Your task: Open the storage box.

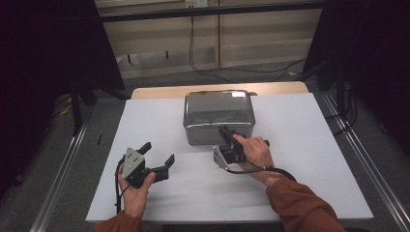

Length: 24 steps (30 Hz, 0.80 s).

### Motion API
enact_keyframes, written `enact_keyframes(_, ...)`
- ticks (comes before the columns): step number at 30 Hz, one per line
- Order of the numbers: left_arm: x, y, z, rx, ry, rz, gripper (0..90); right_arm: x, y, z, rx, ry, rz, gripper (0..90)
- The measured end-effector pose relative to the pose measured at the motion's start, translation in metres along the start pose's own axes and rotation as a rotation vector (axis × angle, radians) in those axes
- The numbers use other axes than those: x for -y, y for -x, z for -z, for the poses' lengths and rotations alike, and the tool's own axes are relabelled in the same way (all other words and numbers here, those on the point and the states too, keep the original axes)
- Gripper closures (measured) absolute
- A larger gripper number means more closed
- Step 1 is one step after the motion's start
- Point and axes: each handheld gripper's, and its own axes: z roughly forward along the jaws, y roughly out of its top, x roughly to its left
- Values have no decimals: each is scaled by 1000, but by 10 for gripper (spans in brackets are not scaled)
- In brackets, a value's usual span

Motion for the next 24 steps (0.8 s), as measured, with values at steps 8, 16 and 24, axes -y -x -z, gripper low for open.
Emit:
enact_keyframes(8,-3,-2,-10,20,5,22,47,0,4,1,3,5,-10,793)
enact_keyframes(16,-12,1,-20,98,30,17,22,-1,8,1,8,12,-16,794)
enact_keyframes(24,-21,3,-34,124,30,-22,16,-1,13,2,14,16,-25,797)
